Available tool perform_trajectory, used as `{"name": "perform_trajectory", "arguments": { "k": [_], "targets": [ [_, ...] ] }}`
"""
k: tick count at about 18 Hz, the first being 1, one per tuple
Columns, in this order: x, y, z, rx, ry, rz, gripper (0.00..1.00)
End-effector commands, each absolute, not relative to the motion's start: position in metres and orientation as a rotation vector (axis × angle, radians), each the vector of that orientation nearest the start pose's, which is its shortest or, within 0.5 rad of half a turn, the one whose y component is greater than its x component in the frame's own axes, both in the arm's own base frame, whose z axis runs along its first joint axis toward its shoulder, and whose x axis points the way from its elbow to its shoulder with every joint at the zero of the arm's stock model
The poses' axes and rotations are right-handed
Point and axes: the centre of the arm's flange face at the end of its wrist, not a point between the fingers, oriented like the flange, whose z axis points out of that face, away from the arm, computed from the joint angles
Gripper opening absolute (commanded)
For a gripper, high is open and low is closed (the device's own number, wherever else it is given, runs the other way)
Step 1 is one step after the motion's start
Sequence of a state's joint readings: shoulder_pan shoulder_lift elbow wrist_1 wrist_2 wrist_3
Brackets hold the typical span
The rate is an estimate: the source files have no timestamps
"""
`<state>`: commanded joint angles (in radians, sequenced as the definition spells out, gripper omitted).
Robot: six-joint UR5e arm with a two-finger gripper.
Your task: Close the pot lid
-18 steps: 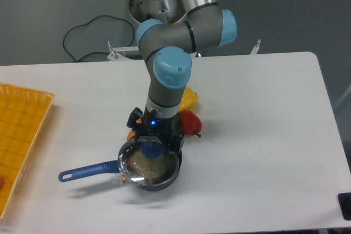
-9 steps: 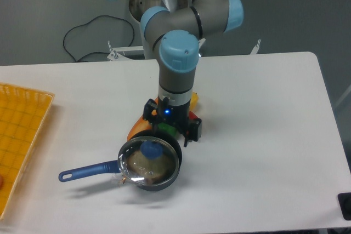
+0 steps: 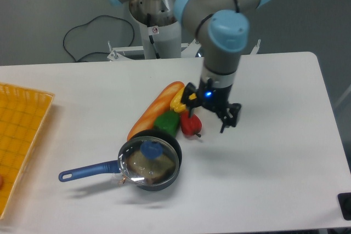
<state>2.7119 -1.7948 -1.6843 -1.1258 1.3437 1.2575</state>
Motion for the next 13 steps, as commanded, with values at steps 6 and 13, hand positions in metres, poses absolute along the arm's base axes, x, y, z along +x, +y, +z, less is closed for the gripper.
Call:
{"name": "perform_trajectory", "arguments": {
  "k": [6, 13],
  "targets": [
    [-0.492, 0.328, 0.356, -2.911, 0.327, 0.021, 1.00],
    [-0.508, 0.288, 0.352, -3.003, 0.696, 0.005, 1.00]
  ]
}}
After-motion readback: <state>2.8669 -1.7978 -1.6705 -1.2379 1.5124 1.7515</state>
